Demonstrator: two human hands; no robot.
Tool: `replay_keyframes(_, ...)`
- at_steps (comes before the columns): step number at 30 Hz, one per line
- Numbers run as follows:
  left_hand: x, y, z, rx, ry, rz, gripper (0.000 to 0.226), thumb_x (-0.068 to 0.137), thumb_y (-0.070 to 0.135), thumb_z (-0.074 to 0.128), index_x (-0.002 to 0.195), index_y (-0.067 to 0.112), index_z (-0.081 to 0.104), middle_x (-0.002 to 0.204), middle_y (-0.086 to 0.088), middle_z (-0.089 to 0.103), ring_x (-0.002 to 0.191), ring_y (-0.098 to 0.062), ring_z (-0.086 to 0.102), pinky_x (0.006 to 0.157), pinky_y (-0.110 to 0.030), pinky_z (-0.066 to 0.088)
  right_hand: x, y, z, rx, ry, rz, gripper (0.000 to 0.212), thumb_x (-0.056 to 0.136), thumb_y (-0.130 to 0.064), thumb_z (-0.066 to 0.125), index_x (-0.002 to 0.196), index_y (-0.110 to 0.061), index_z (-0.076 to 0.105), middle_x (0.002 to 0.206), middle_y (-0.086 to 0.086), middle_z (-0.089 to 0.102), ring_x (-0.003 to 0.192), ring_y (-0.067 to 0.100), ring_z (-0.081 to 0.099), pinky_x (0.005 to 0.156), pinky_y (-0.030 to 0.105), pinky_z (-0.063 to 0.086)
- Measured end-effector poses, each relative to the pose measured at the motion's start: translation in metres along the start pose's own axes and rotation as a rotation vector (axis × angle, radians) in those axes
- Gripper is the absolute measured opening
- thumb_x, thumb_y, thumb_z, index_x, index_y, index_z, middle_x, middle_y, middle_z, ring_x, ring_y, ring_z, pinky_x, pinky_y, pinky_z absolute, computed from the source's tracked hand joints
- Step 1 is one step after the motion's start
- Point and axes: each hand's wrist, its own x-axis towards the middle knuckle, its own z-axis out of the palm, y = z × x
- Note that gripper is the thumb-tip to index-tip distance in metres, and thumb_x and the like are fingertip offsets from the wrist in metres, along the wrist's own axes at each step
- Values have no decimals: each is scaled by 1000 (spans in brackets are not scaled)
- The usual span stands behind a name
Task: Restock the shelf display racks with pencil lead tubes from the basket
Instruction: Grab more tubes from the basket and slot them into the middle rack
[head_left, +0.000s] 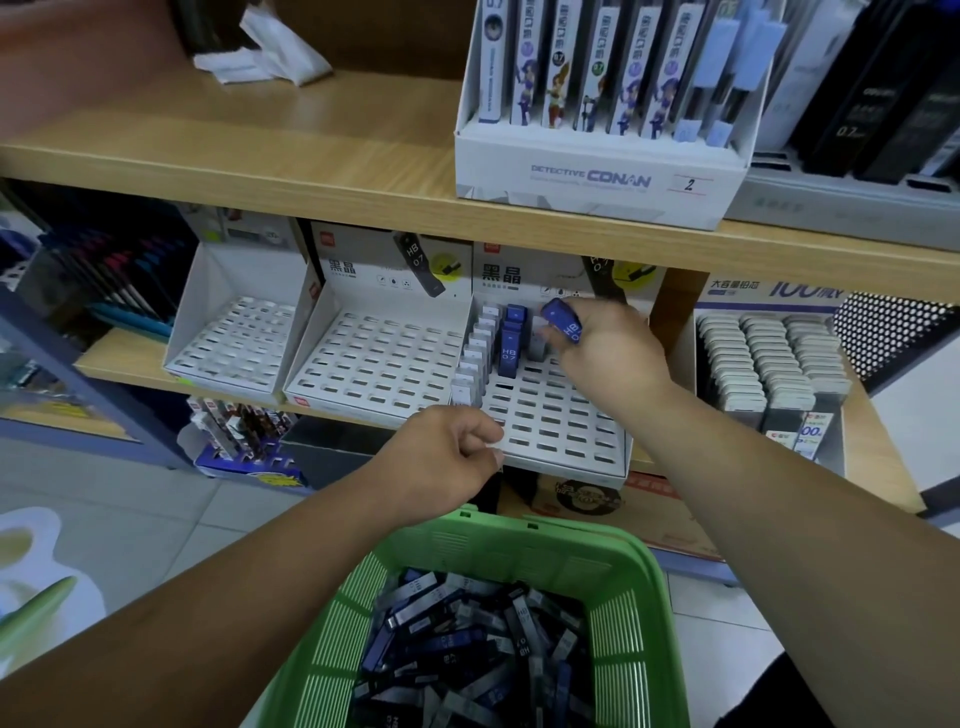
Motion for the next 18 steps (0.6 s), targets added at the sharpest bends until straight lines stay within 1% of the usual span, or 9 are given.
replay_keyframes(2, -1, 2, -1, 4, -3, -3, 26, 97, 29, 71, 123, 24, 70, 102, 10, 73, 90, -4, 70, 76, -18, 53, -1, -4, 0, 211, -16, 79, 17, 96, -34, 69, 111, -26, 73, 104, 0, 73, 98, 22, 66, 89, 36, 54)
replay_keyframes(3, -1, 4, -1, 2, -2, -3, 22, 97, 28, 71, 119, 25, 71, 98, 9, 75, 89, -5, 71, 78, -21, 56, -2, -6, -2, 388, -11, 159, 17, 95, -34, 71, 110, -26, 73, 100, -2, 73, 92, 18, 66, 86, 34, 54)
replay_keyframes(4, -2, 7, -1, -4, 0, -7, 15, 97, 27, 70, 112, 25, 73, 93, 8, 76, 86, -7, 73, 78, -25, 59, -4, -9, -7, 575, -28, 267, 17, 95, -36, 73, 108, -25, 73, 92, -4, 71, 80, 16, 64, 75, 33, 53)
replay_keyframes(6, -6, 16, 2, -61, -6, -7, 6, 98, 26, 69, 98, 24, 75, 84, 1, 77, 78, -13, 75, 74, -30, 63, -10, -13, -18, 936, -194, 471, 30, 97, -45, 67, 107, -17, 71, 74, -2, 58, 56, 15, 48, 54, 31, 41)
replay_keyframes(9, -13, 39, 9, -255, -27, 3, 16, 100, 30, 68, 95, 16, 75, 84, -5, 77, 76, -16, 75, 70, -30, 63, -24, -21, -30, 1274, -431, 562, 43, 103, -51, 50, 107, -12, 66, 70, 1, 54, 55, 15, 44, 53, 30, 40)
replay_keyframes(12, -18, 57, 16, -488, -40, -22, 19, 99, 27, 70, 97, 9, 74, 89, -11, 78, 80, -21, 76, 74, -33, 64, -35, -31, -34, 1358, -474, 531, 45, 107, -48, 44, 109, -12, 71, 76, 2, 63, 66, 15, 56, 65, 30, 48)
replay_keyframes(15, -20, 61, 18, -578, -37, -39, 14, 99, 18, 69, 101, 5, 72, 88, -14, 77, 77, -21, 74, 75, -34, 64, -39, -32, -34, 1380, -474, 489, 46, 108, -47, 41, 115, -13, 72, 93, 5, 74, 88, 18, 70, 80, 32, 58)
replay_keyframes(17, -20, 59, 16, -577, -41, -50, 12, 100, 17, 67, 100, 7, 71, 85, -11, 76, 76, -19, 72, 76, -35, 64, -40, -29, -32, 1220, -404, 458, 45, 107, -48, 43, 120, -14, 70, 102, 5, 77, 95, 19, 72, 83, 36, 60)
replay_keyframes(18, -21, 57, 14, -563, -46, -53, 11, 101, 18, 65, 98, 8, 71, 85, -9, 75, 77, -19, 72, 77, -36, 63, -40, -26, -31, 1082, -344, 431, 42, 106, -48, 47, 119, -15, 70, 98, 4, 77, 89, 20, 71, 76, 35, 59)
